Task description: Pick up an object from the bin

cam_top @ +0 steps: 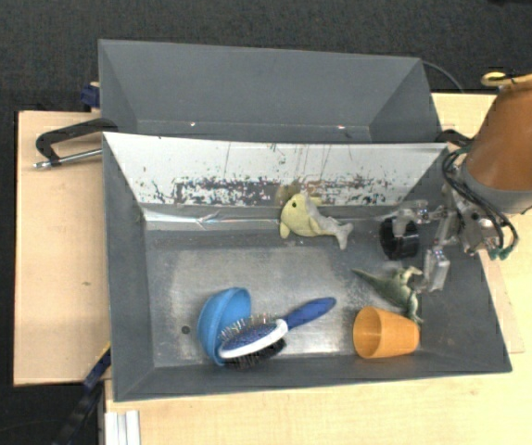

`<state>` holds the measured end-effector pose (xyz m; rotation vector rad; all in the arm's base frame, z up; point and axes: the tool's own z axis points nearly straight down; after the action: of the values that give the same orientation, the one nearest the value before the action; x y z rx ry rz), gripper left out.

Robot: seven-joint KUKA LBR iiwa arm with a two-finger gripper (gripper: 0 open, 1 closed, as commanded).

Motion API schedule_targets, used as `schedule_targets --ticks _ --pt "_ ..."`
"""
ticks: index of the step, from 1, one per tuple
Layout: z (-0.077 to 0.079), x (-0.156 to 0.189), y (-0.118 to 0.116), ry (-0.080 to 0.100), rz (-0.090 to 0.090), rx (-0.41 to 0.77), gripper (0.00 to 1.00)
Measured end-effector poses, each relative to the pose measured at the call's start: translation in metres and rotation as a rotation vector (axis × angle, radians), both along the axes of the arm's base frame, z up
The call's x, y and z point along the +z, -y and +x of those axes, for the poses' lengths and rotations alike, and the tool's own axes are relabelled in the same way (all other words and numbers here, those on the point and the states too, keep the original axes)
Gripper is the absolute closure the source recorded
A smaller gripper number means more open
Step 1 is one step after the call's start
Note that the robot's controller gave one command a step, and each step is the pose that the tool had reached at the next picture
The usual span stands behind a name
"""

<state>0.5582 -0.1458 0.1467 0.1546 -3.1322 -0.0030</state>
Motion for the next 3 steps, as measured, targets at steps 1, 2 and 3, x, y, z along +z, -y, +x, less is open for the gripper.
schedule_targets --ticks 1,2,3 --pt "-0.013 -0.062 -0.003 0.0 0.001 -0.019 0.0" --pt "-0.01 -0.056 -0.004 0.011 0.0 -0.018 1.0" --pt "-0.016 0.021 0.0 0.019 -0.005 0.038 1.0"
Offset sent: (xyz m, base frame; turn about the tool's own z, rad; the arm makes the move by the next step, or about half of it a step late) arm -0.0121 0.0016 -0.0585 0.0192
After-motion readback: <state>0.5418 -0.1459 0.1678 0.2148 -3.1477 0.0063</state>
